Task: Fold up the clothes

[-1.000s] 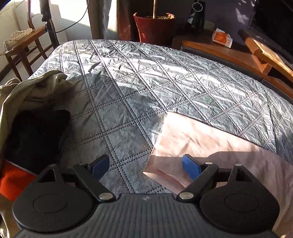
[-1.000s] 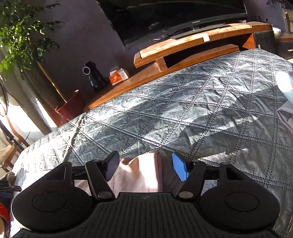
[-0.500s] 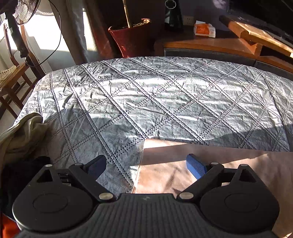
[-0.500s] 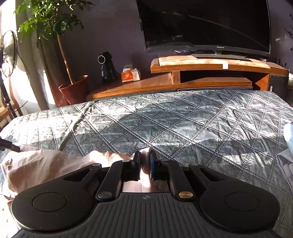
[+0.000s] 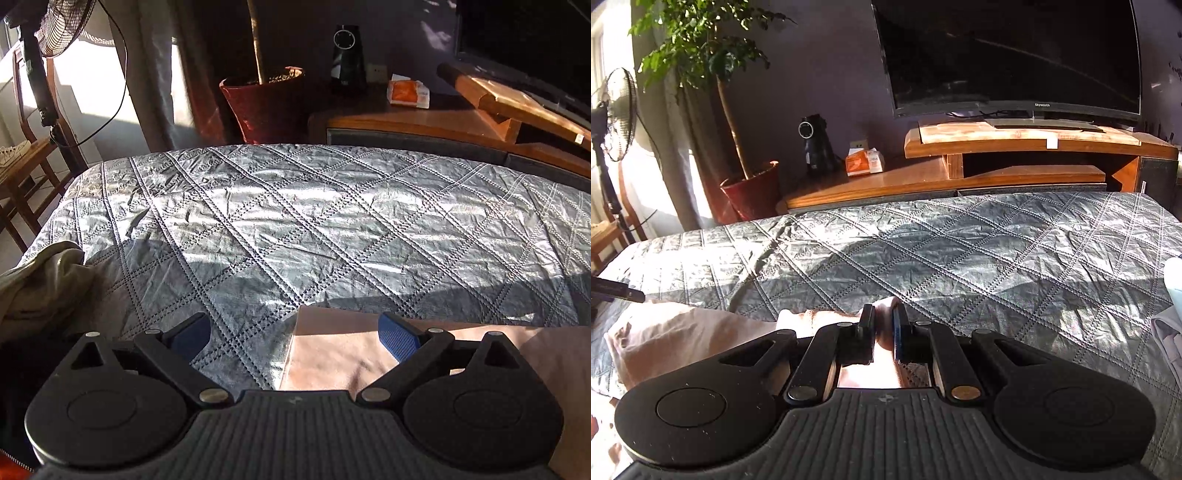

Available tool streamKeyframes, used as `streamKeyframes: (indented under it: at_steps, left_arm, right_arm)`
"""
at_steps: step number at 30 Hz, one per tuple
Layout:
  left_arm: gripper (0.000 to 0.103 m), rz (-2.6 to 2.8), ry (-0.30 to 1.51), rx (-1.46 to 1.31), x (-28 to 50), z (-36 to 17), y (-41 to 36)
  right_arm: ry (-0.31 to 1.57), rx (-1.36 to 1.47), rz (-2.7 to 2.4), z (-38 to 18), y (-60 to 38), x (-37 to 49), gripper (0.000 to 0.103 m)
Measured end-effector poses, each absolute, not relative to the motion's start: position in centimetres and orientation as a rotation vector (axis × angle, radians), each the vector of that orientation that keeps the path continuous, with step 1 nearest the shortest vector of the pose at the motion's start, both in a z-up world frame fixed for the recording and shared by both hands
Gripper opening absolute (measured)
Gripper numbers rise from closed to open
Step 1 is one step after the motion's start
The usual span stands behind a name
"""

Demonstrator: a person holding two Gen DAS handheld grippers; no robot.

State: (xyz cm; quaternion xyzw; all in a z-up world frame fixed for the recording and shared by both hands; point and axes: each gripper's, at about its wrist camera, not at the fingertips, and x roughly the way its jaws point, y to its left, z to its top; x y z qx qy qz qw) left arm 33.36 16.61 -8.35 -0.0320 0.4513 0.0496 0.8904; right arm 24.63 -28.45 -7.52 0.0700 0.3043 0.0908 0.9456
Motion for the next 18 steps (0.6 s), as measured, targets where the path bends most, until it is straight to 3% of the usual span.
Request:
streamKeyframes:
  at_steps: [4, 10, 11, 13, 14, 16, 18]
  left_arm:
    - [0.102, 0.063, 0.902, 0.009, 32.9, -9.2, 15.8]
    - [0.095, 0.023, 0.882, -0.013, 32.8, -9.5, 16.3]
    - [0.089, 0.013, 0.872, -0.009, 32.8, -9.4, 16.3]
    - [0.064, -0.006, 0.851, 0.001, 32.8, -9.1, 16.2]
    - [0.040, -0.013, 0.844, 0.003, 32.9, -8.8, 16.1]
    - [0.015, -0.032, 0.842, 0.003, 33.0, -8.7, 15.7]
    - [0.005, -0.044, 0.833, 0.030, 32.8, -8.7, 15.1]
  right_arm:
    - [0.626, 0.140, 0.193, -7.7, -28.2, 24.7, 0.011]
    - [0.628, 0.134, 0.195, -7.8, -28.0, 24.6, 0.012]
    - [0.629, 0.133, 0.193, -7.8, -28.0, 24.7, 0.012]
    - [0.630, 0.134, 0.190, -7.8, -28.0, 24.7, 0.012]
    - [0.631, 0.135, 0.189, -7.9, -28.1, 24.7, 0.012]
    - [0.632, 0.138, 0.190, -7.9, -28.0, 24.8, 0.011]
    - [0.631, 0.141, 0.189, -7.9, -28.1, 24.8, 0.011]
